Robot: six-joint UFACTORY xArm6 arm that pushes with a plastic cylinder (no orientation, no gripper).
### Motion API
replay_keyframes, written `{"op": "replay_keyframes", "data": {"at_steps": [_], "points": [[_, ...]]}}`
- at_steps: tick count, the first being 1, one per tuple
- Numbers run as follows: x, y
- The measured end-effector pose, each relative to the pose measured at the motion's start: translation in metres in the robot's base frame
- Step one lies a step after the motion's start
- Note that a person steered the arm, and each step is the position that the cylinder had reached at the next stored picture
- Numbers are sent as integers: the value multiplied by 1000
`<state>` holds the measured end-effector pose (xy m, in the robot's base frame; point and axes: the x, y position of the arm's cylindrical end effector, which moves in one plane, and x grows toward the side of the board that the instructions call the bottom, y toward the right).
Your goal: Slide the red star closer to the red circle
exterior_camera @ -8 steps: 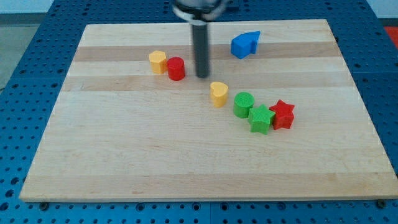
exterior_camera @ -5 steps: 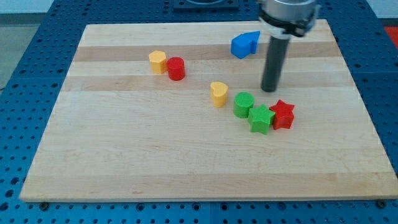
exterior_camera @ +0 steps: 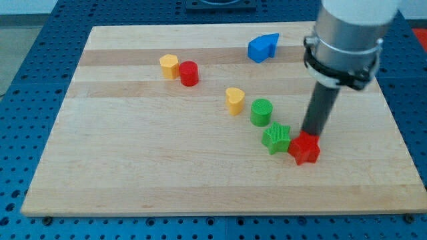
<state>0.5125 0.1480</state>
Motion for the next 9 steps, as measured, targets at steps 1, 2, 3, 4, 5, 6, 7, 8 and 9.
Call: {"op": "replay_keyframes", "data": {"at_steps": [1,2,3,4,5,6,7,8,9], "points": [[16,17],[26,49],[48,25],[34,-31],[7,-85],[-5,-131],[5,-137],[45,-133],[35,-199]]}}
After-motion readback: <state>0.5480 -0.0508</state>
